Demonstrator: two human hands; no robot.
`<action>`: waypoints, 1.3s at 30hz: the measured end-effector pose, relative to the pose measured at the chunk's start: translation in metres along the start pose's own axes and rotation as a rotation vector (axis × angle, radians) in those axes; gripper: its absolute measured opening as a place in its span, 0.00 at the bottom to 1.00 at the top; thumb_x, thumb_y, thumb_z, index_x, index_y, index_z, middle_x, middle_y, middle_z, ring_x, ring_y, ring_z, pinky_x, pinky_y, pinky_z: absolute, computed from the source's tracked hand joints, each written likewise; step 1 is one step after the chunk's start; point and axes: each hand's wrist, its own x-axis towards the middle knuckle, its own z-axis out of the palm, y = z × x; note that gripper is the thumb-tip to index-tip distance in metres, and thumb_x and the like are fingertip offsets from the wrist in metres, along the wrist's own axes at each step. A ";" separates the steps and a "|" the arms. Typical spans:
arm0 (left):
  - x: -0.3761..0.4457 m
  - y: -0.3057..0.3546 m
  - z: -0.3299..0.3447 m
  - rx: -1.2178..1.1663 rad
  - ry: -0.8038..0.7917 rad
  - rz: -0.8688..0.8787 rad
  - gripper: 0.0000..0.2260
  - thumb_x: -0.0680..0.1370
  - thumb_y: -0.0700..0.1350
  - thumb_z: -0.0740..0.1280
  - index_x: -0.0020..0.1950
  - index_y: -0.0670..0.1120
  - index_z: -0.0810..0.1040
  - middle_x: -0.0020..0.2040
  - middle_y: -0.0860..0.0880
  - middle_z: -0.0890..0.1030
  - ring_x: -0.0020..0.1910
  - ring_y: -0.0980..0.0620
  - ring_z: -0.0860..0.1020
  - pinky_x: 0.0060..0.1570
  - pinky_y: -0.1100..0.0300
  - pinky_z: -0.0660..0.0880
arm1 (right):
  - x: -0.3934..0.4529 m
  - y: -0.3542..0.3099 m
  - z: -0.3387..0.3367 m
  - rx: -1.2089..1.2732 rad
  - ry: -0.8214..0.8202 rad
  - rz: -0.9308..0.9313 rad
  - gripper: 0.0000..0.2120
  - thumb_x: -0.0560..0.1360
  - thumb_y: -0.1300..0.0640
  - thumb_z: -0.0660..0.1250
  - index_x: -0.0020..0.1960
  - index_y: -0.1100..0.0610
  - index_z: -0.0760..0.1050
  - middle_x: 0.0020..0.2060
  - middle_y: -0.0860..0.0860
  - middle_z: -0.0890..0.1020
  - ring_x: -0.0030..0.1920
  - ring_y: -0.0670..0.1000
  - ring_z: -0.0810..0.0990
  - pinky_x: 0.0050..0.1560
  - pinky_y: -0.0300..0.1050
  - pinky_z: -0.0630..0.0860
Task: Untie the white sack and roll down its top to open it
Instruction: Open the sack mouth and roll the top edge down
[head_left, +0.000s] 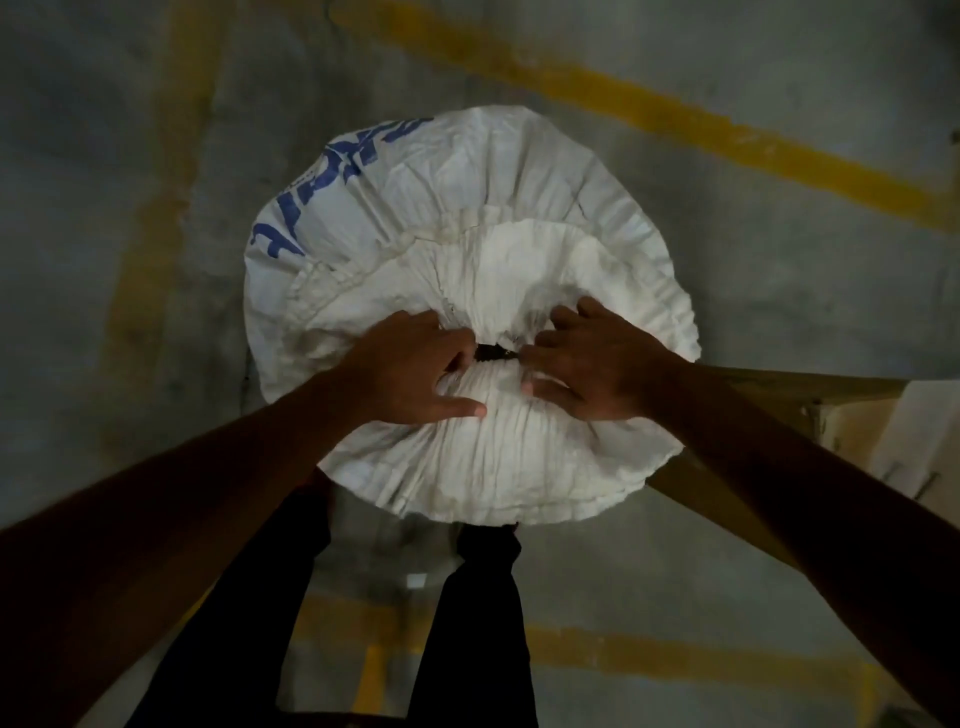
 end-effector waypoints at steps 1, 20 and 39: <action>0.003 0.001 0.001 0.000 -0.010 -0.021 0.28 0.67 0.80 0.62 0.53 0.58 0.71 0.45 0.57 0.78 0.48 0.53 0.75 0.53 0.52 0.72 | 0.000 -0.001 0.003 0.018 -0.002 0.031 0.29 0.82 0.36 0.49 0.67 0.51 0.78 0.48 0.52 0.85 0.52 0.59 0.79 0.52 0.55 0.70; -0.015 -0.008 -0.001 0.182 0.089 0.265 0.31 0.73 0.79 0.60 0.39 0.52 0.82 0.46 0.55 0.85 0.58 0.50 0.80 0.60 0.49 0.70 | -0.025 -0.020 0.015 0.067 0.146 -0.174 0.29 0.80 0.33 0.62 0.58 0.59 0.85 0.76 0.58 0.74 0.83 0.63 0.59 0.80 0.73 0.51; -0.039 -0.006 -0.009 -0.010 0.029 -0.087 0.47 0.67 0.83 0.59 0.80 0.58 0.64 0.71 0.52 0.80 0.59 0.46 0.84 0.55 0.51 0.81 | -0.035 -0.041 0.015 0.667 0.076 0.399 0.34 0.78 0.27 0.52 0.79 0.44 0.62 0.71 0.50 0.78 0.67 0.54 0.80 0.59 0.44 0.74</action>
